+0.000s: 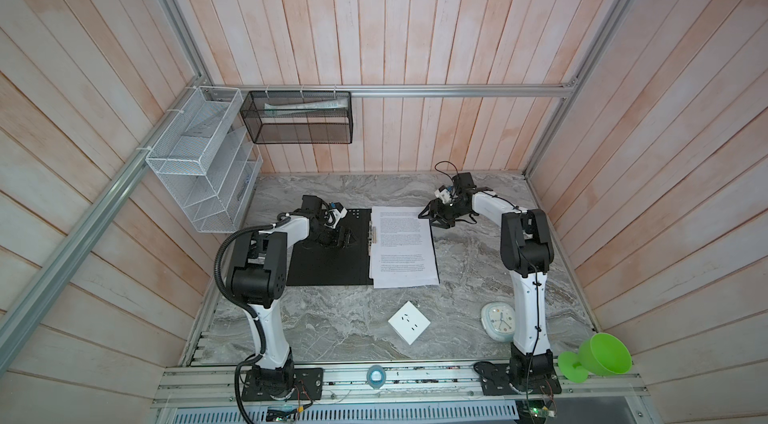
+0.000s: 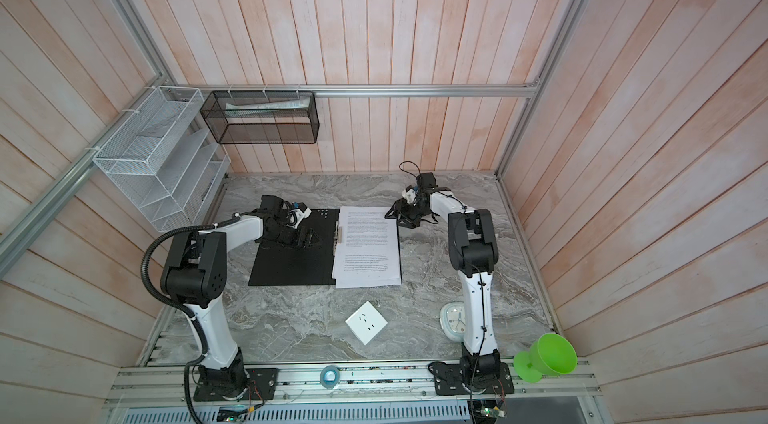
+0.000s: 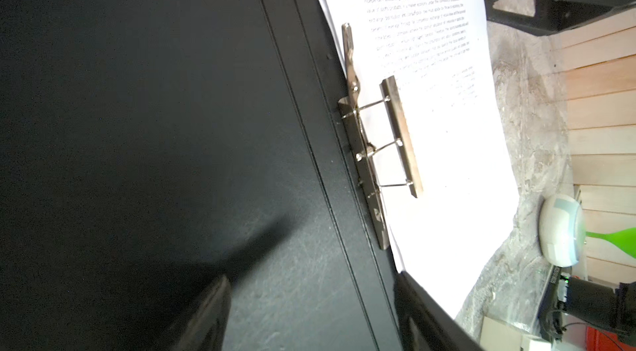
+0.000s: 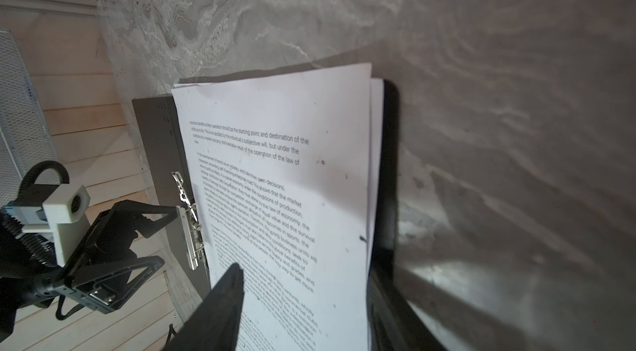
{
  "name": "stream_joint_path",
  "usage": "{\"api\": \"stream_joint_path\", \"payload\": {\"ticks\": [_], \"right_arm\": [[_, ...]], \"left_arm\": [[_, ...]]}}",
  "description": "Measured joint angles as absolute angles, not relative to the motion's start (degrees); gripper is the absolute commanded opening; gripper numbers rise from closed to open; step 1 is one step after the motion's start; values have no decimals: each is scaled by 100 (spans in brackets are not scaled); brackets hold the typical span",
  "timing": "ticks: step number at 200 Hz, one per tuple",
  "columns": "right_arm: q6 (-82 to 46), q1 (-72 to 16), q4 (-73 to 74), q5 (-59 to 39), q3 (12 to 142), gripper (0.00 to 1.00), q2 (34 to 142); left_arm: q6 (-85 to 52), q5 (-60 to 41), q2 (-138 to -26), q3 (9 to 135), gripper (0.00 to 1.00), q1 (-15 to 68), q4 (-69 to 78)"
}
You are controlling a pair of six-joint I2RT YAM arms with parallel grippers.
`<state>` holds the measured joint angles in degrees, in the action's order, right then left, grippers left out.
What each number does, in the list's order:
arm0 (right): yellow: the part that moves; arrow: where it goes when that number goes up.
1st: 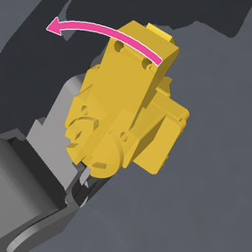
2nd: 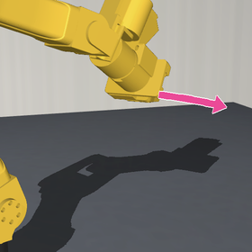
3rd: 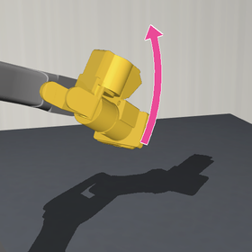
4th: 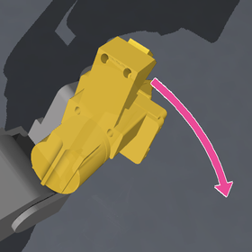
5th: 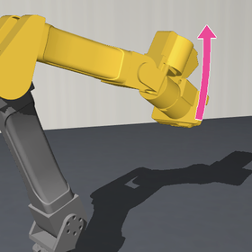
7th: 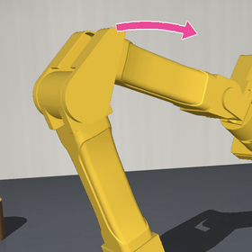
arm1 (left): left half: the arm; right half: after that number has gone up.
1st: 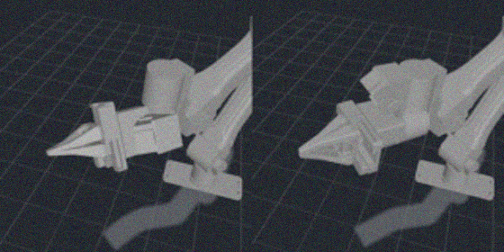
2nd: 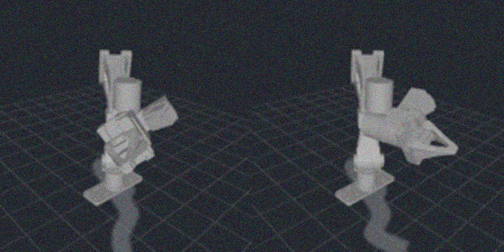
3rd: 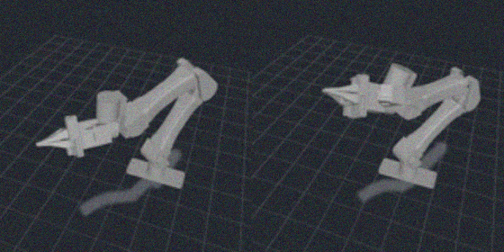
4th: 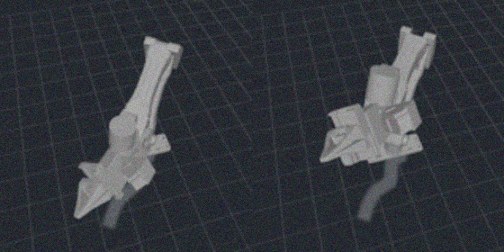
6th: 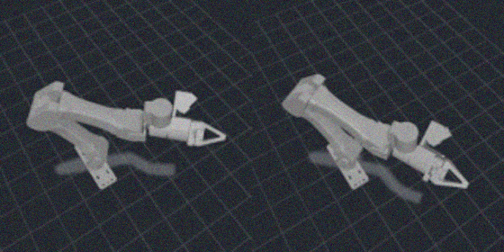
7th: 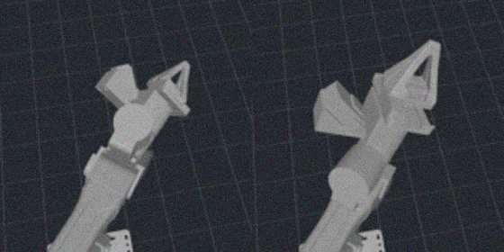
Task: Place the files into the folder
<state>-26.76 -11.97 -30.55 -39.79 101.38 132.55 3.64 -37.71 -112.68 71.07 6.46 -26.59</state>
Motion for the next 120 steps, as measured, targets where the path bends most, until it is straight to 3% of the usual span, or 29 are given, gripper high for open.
{"api": "stream_joint_path", "payload": {"ticks": [47, 120], "right_arm": [[-2703, -1153, -3124, -3304, 9765, 59, 12796], [-2995, -1328, -2779, -3277, 6541, 59, 9939]], "left_arm": [[370, -3741, -11174, 7116, 78, 646, -2908], [499, -3813, -10527, 6971, 78, 655, -3378]]}}
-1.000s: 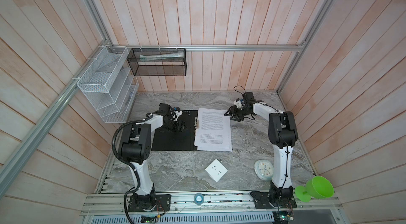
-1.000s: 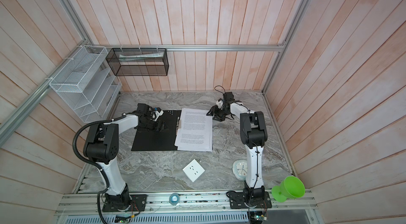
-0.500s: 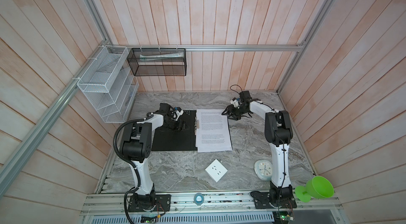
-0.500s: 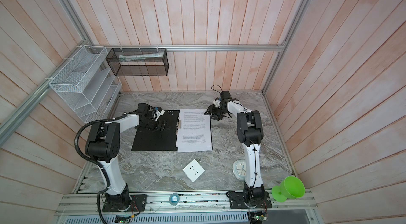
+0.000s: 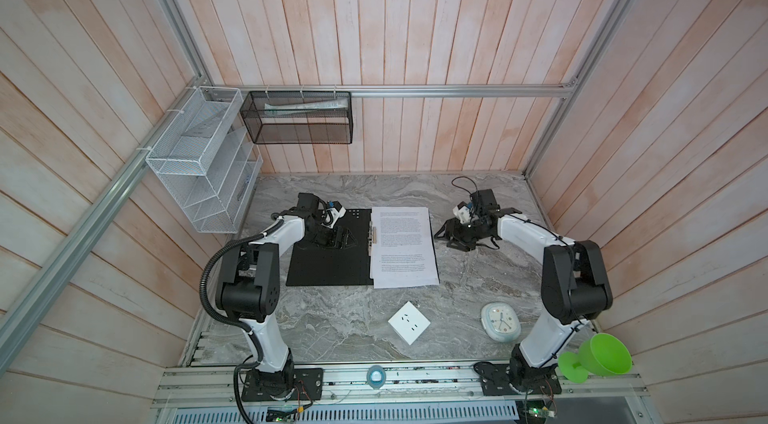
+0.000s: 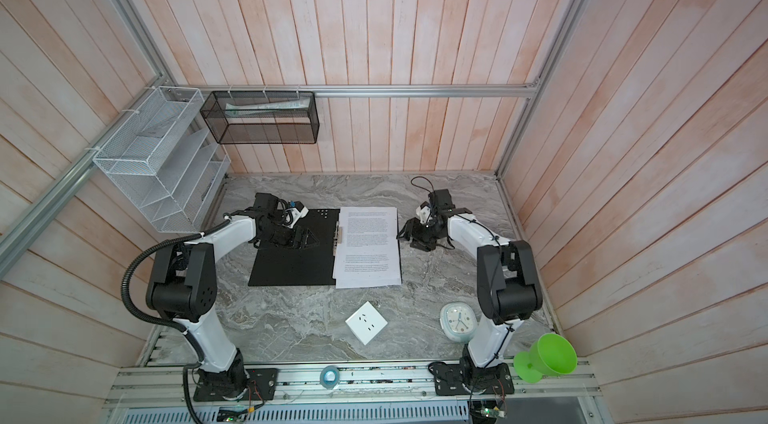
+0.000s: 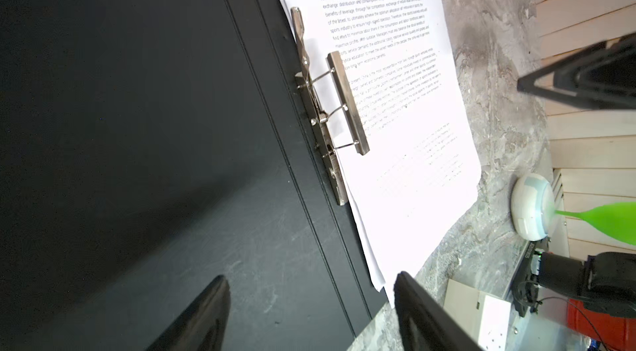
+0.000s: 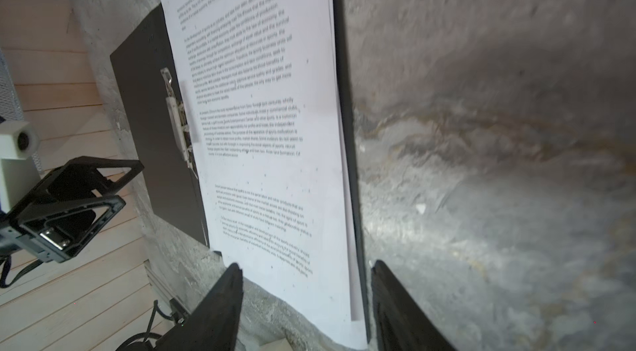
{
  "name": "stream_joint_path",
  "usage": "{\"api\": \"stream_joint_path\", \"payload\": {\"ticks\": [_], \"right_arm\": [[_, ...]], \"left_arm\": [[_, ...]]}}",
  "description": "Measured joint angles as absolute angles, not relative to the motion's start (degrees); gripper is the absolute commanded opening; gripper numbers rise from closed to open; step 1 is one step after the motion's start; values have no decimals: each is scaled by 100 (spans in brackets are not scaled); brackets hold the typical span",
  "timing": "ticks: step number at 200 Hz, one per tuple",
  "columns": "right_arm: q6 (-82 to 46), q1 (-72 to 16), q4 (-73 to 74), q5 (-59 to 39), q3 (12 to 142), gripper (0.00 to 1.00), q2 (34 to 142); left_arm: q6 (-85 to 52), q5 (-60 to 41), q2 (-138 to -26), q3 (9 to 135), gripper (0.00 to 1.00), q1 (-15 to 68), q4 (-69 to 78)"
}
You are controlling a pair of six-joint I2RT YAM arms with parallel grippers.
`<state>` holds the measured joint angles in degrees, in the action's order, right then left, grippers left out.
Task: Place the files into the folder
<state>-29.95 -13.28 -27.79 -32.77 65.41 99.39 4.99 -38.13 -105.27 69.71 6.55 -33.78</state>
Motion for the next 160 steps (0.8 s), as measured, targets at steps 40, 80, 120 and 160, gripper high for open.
{"api": "stream_joint_path", "payload": {"ticks": [40, 80, 120, 160], "right_arm": [[-3144, -2097, -2757, -3435, 5402, 58, 9155], [-3264, -2464, -2757, -3216, 4818, 57, 8409], [-3409, -2679, -2637, -3039, 4309, 57, 8278], [-3498, -3081, -2423, -2978, 4307, 57, 8713]], "left_arm": [[534, -3791, -10615, 7175, 78, 731, -3507], [537, -3701, -11015, 8138, 78, 989, -3559], [508, -3649, -11179, 8477, 78, 1229, -3564], [449, -3610, -11177, 8453, 78, 1278, -3581]]}}
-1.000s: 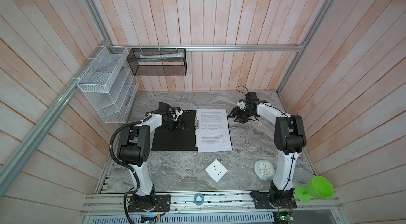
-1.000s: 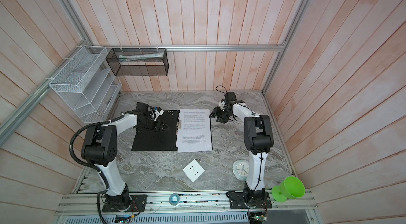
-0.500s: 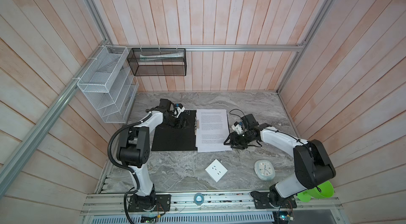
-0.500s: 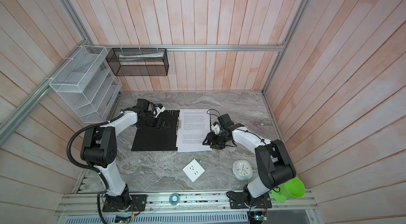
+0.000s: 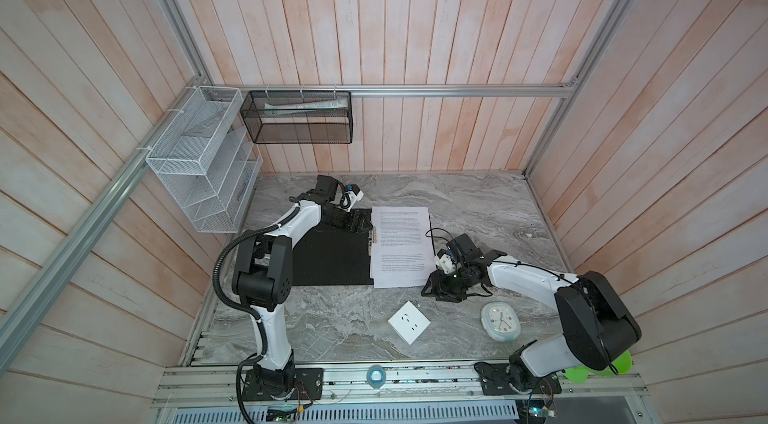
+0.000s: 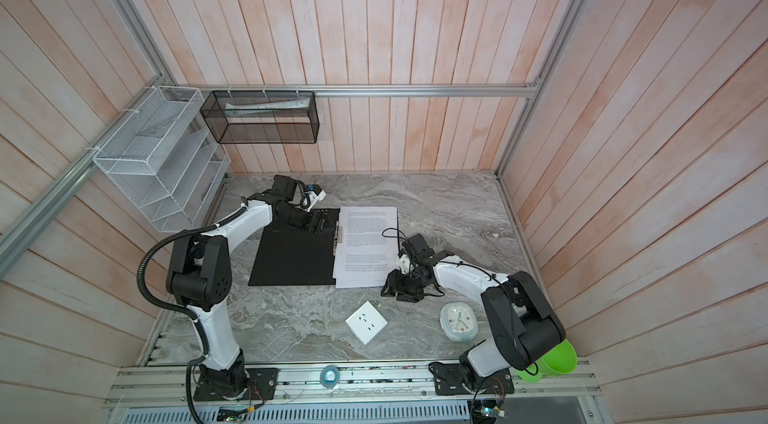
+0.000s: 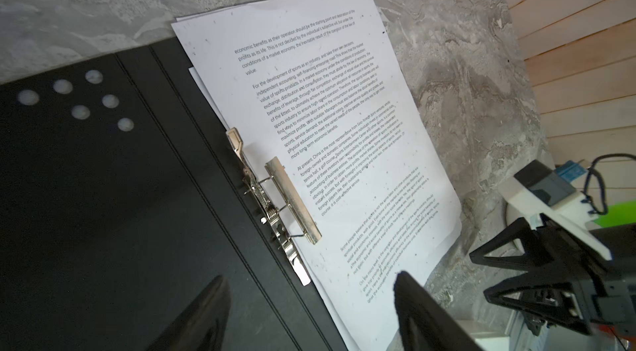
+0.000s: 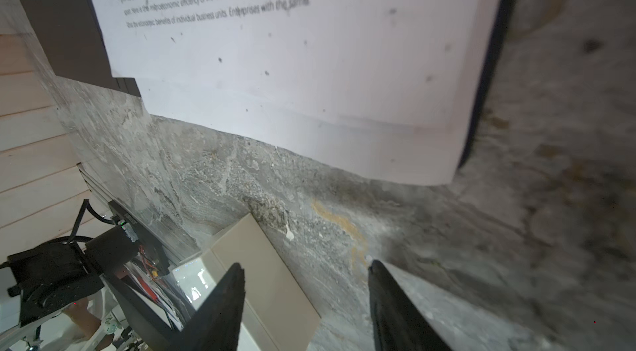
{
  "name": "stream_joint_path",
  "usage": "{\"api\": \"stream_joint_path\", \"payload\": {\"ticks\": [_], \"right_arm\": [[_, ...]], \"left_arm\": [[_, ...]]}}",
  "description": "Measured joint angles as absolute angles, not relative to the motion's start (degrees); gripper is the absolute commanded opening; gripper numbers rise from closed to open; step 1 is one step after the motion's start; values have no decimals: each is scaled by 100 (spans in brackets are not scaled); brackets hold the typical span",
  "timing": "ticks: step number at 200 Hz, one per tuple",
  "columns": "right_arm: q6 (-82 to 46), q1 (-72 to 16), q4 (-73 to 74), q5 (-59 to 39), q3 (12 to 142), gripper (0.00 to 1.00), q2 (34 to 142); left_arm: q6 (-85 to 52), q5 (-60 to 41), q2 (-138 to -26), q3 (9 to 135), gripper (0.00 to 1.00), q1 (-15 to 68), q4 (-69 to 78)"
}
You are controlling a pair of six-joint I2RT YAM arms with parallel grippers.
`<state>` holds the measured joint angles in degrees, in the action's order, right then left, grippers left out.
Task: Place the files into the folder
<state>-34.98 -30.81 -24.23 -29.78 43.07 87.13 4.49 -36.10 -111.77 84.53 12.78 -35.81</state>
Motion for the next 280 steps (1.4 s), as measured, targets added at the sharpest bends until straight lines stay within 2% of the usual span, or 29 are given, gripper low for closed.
{"api": "stream_joint_path", "payload": {"ticks": [82, 141, 190, 244, 280], "right_arm": [[-3514, -3321, -2163, -2845, 5227, 57, 9730], [-3599, -3389, -2104, -2709, 5457, 57, 9913], [-3450, -3485, -2418, -2714, 5865, 57, 9953], [-2838, -2998, -3131, -2547, 7638, 55, 9839], [-2283, -2362, -3061, -2239, 9148, 52, 10886]], "left_arm": [[502, -3424, -10672, 7955, 78, 1278, -3621], [607, -3347, -10506, 7725, 78, 1284, -3557], [1107, -2561, -9926, 7048, 78, 1553, -3402], [1658, -1612, -9011, 5959, 79, 2060, -3048], [1953, -1352, -8853, 5424, 79, 2707, -2950]]}}
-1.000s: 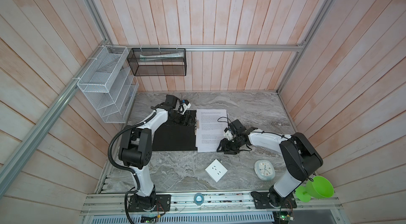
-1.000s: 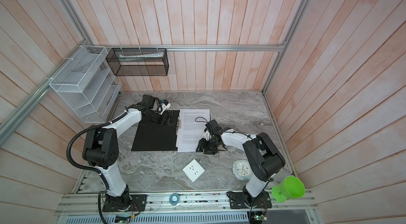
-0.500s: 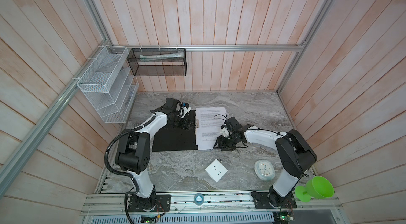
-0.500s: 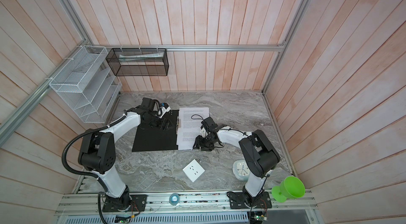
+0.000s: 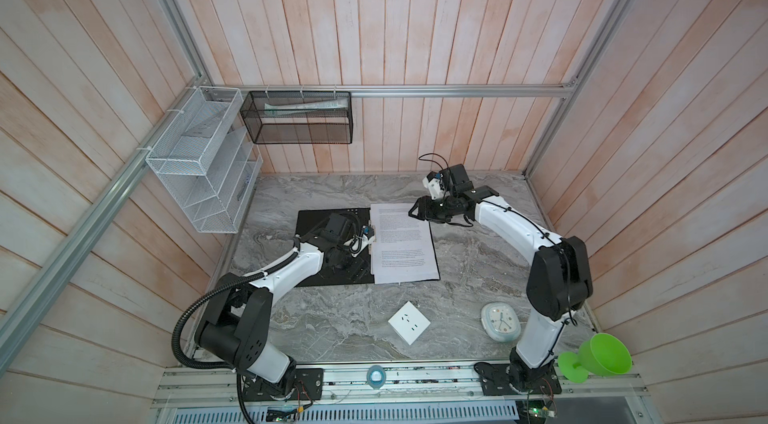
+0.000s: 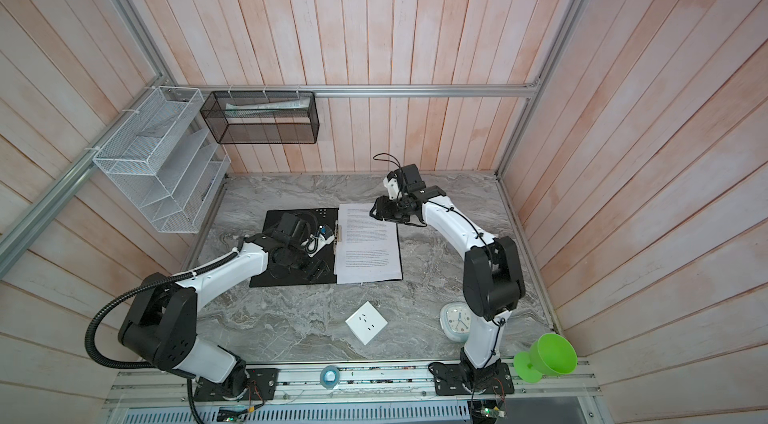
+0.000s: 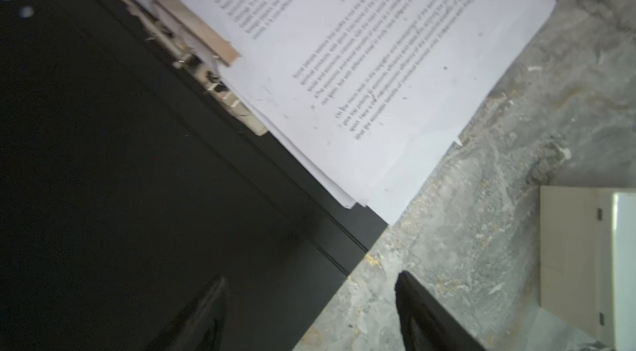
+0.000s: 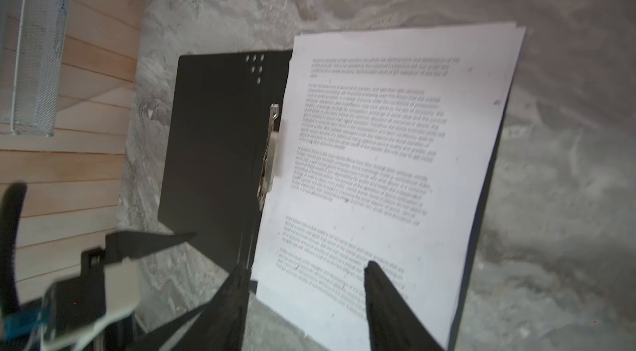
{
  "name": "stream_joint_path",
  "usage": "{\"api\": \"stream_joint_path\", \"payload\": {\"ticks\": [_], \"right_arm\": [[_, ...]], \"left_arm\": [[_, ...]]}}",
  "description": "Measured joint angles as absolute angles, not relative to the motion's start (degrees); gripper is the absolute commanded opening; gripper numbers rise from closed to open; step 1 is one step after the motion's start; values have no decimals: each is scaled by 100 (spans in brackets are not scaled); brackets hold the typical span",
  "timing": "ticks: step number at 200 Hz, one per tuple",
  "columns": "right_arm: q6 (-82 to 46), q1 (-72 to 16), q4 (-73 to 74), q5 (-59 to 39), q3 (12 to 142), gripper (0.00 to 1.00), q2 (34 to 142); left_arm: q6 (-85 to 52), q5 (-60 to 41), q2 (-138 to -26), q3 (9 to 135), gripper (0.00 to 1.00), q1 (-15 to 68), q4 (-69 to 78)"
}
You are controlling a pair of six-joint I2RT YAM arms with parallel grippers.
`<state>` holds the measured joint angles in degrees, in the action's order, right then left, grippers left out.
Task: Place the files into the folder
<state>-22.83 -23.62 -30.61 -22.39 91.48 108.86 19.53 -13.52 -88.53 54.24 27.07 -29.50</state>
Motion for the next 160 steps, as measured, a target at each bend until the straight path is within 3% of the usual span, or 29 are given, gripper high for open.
{"api": "stream_joint_path", "payload": {"ticks": [42, 75, 160], "right_arm": [[-1629, -2119, -3247, -1791, 11177, 51, 13015], [-1323, -2152, -3483, -1579, 12884, 51, 14355], [-1500, -2137, -2797, -2049, 13946, 53, 15362]], "left_arm": [[2390, -915, -8600, 4711, 80, 3688, -2620], [2674, -469, -8637, 4595, 81, 3983, -2320], [2895, -266, -9192, 4672, 80, 4032, -1861]]}}
